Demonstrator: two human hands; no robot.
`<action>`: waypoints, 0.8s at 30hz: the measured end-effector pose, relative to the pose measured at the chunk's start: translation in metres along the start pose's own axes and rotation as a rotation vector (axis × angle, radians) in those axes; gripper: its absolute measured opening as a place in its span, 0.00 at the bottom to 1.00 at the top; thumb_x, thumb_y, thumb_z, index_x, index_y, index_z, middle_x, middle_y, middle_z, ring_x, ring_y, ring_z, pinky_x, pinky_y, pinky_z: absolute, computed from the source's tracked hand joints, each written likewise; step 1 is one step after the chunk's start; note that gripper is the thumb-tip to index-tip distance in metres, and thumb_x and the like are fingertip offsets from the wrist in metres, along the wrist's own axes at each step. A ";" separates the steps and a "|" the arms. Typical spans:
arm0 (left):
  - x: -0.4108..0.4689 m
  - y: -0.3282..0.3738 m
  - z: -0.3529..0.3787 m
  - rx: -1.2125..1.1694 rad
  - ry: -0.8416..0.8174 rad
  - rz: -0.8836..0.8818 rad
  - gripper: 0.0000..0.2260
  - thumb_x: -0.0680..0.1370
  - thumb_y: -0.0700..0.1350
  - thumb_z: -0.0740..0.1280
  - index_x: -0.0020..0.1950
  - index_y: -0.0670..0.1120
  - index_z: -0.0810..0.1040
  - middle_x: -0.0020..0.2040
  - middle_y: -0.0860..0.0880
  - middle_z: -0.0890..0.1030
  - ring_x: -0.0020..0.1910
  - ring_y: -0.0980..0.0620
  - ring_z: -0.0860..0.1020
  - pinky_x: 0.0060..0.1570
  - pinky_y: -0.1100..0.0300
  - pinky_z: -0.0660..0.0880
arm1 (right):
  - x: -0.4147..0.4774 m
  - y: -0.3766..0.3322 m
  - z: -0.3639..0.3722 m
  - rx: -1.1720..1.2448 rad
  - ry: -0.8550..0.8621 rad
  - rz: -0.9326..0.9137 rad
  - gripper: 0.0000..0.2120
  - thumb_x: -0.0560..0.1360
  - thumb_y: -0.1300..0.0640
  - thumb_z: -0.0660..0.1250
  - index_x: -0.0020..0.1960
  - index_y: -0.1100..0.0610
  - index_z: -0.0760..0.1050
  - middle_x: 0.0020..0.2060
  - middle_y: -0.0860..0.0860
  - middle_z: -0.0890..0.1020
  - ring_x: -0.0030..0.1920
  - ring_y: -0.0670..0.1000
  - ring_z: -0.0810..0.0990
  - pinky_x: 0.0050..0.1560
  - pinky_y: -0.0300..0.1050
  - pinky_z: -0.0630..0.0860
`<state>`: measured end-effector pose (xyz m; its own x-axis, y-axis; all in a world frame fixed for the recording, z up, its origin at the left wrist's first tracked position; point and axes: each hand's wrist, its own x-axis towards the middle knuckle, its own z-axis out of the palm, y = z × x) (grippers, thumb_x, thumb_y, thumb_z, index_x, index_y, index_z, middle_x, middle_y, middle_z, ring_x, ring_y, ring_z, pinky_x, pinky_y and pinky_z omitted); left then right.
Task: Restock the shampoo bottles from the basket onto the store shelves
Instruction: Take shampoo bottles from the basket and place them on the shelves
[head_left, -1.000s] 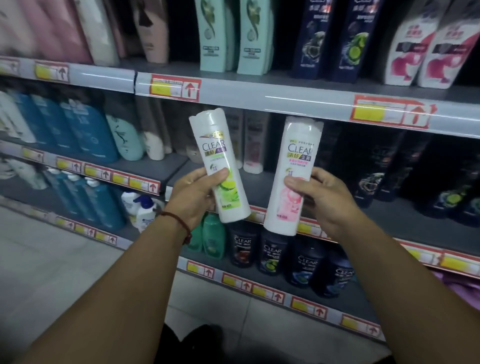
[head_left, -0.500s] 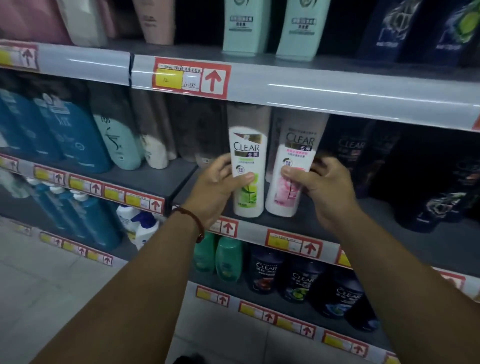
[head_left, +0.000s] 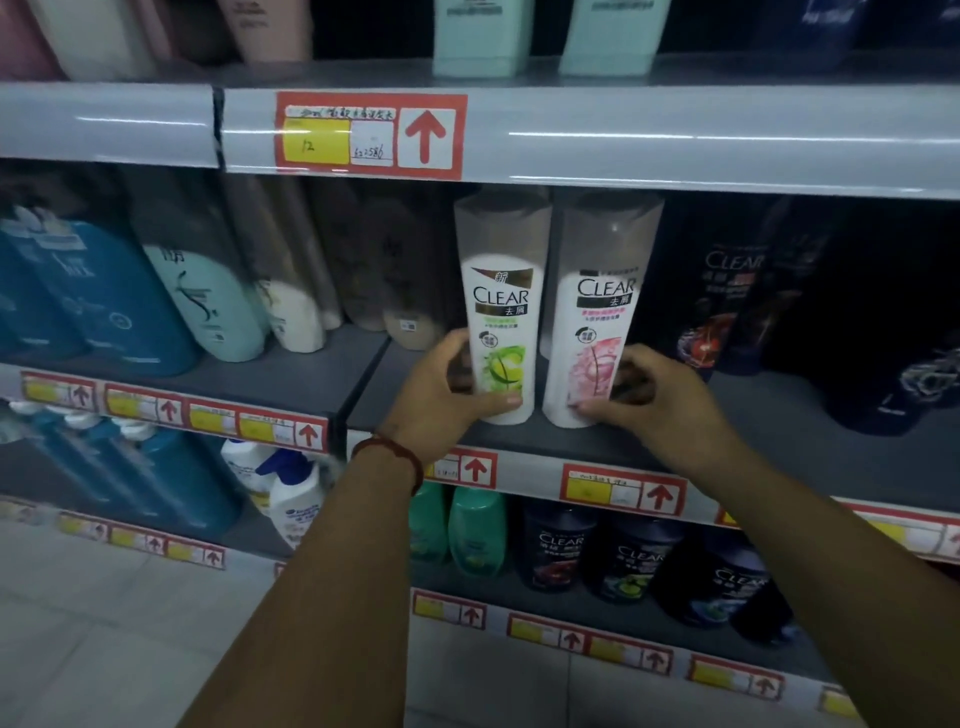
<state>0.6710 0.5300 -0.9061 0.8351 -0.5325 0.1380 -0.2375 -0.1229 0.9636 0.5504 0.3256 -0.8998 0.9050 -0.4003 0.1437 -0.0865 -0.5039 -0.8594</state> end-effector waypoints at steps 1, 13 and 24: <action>0.001 -0.001 -0.002 0.033 0.013 -0.009 0.28 0.67 0.42 0.81 0.64 0.52 0.76 0.55 0.53 0.83 0.53 0.55 0.82 0.56 0.52 0.80 | 0.002 0.001 0.002 -0.017 0.007 -0.002 0.19 0.67 0.55 0.80 0.56 0.50 0.80 0.46 0.43 0.84 0.45 0.43 0.82 0.44 0.31 0.75; 0.021 -0.012 0.010 0.146 0.238 0.003 0.19 0.70 0.50 0.77 0.61 0.55 0.82 0.50 0.59 0.84 0.47 0.64 0.81 0.49 0.66 0.76 | 0.028 0.014 0.026 -0.115 0.215 0.008 0.17 0.71 0.46 0.77 0.57 0.45 0.78 0.49 0.41 0.83 0.47 0.44 0.82 0.52 0.51 0.81; 0.026 -0.019 0.020 0.251 0.304 -0.075 0.22 0.69 0.62 0.75 0.62 0.61 0.80 0.48 0.58 0.84 0.48 0.56 0.82 0.52 0.51 0.80 | 0.030 0.019 0.030 -0.201 0.226 0.000 0.20 0.71 0.39 0.73 0.60 0.41 0.76 0.50 0.39 0.82 0.48 0.43 0.81 0.50 0.55 0.80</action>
<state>0.6868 0.5017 -0.9257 0.9544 -0.2473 0.1673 -0.2531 -0.3731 0.8926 0.5883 0.3275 -0.9267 0.7913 -0.5494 0.2682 -0.1879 -0.6361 -0.7484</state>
